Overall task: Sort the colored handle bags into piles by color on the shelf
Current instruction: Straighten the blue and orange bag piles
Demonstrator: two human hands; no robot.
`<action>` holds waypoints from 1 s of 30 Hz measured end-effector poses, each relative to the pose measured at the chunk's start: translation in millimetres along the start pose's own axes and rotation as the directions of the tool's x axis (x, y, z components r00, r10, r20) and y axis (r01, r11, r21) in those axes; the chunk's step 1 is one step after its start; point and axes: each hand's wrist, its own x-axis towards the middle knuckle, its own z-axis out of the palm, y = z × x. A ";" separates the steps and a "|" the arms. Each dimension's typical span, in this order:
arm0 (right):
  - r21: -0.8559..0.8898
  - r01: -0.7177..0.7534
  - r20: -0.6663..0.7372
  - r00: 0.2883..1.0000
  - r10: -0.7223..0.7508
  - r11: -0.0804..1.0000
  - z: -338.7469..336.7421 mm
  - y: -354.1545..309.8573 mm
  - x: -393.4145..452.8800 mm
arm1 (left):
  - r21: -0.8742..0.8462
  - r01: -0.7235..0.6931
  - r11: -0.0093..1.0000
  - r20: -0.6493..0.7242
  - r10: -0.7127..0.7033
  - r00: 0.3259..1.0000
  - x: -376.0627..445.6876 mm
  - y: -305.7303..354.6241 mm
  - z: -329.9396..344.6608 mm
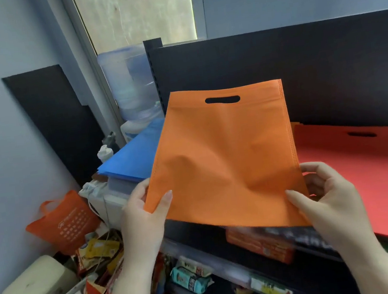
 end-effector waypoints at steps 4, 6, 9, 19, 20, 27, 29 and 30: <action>-0.167 -0.001 -0.071 0.997 -0.011 0.986 9.6 2.9 18.5 | 0.063 -0.064 0.996 0.058 0.060 0.996 36.4 -13.9 20.7; -0.271 -0.040 -0.098 0.995 0.014 0.962 13.4 5.2 25.0 | 0.110 -0.075 0.991 0.100 0.065 0.993 53.2 -23.5 30.4; -0.478 -0.124 -0.126 0.989 0.072 0.870 18.4 10.6 32.2 | 0.242 -0.100 0.965 0.251 0.038 0.967 74.5 -39.6 44.1; -0.600 -0.345 -0.248 0.938 0.242 0.722 28.4 12.7 36.8 | 0.401 -0.236 0.885 0.519 -0.007 0.855 101.0 -65.6 56.9; -0.611 -0.350 -0.255 0.936 0.242 0.710 29.4 12.0 37.3 | 0.394 -0.255 0.883 0.531 0.007 0.848 100.9 -66.9 56.2; -0.686 -0.306 -0.301 0.945 0.126 0.660 33.5 9.7 35.6 | 0.365 -0.445 0.817 0.581 0.174 0.795 103.4 -67.0 55.0; -0.703 -0.259 -0.299 0.953 0.056 0.662 34.7 6.4 33.5 | 0.330 -0.531 0.781 0.610 0.253 0.751 106.0 -56.9 61.9; -0.710 -0.235 -0.284 0.958 0.035 0.664 33.8 4.1 32.8 | 0.304 -0.570 0.763 0.627 0.291 0.723 107.2 -49.8 66.9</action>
